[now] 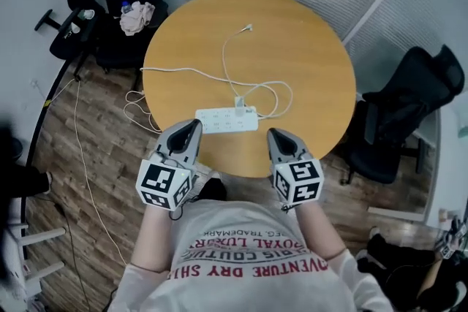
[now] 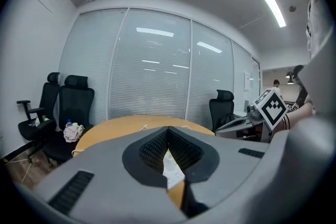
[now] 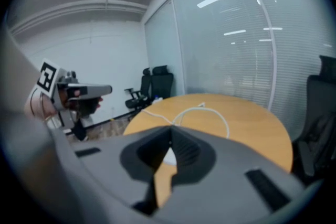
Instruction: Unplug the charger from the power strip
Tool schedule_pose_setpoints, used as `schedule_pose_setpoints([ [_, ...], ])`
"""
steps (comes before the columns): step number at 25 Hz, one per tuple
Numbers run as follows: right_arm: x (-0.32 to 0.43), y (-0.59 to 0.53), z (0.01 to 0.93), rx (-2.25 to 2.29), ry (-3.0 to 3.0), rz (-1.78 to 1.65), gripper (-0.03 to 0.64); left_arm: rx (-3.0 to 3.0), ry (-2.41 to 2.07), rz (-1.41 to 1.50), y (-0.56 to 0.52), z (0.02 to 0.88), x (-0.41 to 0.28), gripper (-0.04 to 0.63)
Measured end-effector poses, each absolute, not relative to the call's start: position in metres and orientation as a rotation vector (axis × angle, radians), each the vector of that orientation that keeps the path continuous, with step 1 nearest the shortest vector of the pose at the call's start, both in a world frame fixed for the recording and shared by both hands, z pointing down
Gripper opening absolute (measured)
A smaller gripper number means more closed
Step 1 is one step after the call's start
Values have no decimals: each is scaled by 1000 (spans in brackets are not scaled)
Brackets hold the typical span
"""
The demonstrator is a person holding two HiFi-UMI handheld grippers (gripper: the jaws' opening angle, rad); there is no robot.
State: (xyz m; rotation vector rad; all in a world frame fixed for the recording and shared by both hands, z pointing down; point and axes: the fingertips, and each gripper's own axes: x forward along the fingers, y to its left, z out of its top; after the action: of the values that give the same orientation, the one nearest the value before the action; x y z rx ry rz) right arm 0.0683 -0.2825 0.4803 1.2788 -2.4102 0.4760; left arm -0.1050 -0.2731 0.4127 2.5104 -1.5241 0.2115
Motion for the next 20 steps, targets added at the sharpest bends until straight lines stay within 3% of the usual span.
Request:
schedule_pose_setpoints([
  [9,38,-329,546,1360,-2195,618,23,2614,-1131,487,-342,504,-102,34],
  [20,19,-336,616,1313,-2006,731,23,2539,-698,737,-342,616,-58,34],
])
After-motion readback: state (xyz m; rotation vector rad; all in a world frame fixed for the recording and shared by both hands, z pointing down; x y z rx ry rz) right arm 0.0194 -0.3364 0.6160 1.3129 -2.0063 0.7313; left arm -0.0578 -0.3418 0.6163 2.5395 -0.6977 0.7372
